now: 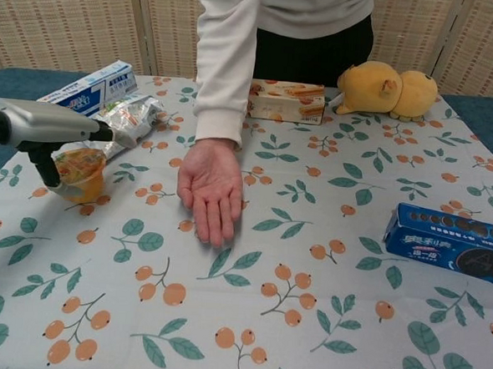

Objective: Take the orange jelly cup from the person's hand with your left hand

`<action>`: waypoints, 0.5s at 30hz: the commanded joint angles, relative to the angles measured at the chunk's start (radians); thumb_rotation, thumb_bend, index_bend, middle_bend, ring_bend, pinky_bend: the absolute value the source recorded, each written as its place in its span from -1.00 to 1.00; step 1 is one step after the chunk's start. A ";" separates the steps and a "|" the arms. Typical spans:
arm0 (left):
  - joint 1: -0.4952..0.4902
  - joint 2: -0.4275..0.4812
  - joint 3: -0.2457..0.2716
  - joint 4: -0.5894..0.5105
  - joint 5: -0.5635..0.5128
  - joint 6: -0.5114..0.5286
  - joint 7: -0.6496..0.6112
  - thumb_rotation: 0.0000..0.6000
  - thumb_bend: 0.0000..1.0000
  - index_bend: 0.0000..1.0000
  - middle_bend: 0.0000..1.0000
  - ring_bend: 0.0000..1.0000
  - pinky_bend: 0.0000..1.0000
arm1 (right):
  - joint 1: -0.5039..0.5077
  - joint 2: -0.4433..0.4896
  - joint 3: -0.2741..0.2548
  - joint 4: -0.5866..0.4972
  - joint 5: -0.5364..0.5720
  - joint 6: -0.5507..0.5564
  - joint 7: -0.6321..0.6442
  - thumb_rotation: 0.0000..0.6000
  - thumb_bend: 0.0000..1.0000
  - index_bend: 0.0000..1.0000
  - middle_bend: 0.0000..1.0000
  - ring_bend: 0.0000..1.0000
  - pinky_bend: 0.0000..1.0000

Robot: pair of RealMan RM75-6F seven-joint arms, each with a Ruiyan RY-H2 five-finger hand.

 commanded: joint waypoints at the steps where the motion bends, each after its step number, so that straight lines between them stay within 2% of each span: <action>1: 0.017 0.043 -0.012 -0.064 -0.014 0.051 0.018 1.00 -0.44 -1.00 -1.00 -1.00 -0.90 | 0.000 0.000 0.001 0.002 0.000 0.002 0.001 1.00 -0.25 -0.83 -0.54 -0.61 -0.18; 8: 0.079 0.159 -0.016 -0.220 -0.084 0.181 0.074 1.00 -0.44 -1.00 -1.00 -1.00 -0.90 | -0.005 -0.006 0.001 0.016 0.013 0.001 0.014 1.00 -0.24 -0.83 -0.54 -0.61 -0.18; 11: 0.131 0.193 -0.011 -0.279 -0.102 0.272 0.084 1.00 -0.44 -1.00 -1.00 -1.00 -0.90 | -0.005 -0.012 0.002 0.024 0.018 0.001 0.022 1.00 -0.24 -0.83 -0.54 -0.61 -0.18; 15: 0.219 0.226 0.021 -0.352 -0.092 0.410 0.117 1.00 -0.44 -1.00 -1.00 -1.00 -0.90 | -0.002 -0.020 0.000 0.036 0.018 -0.008 0.029 1.00 -0.24 -0.83 -0.54 -0.61 -0.18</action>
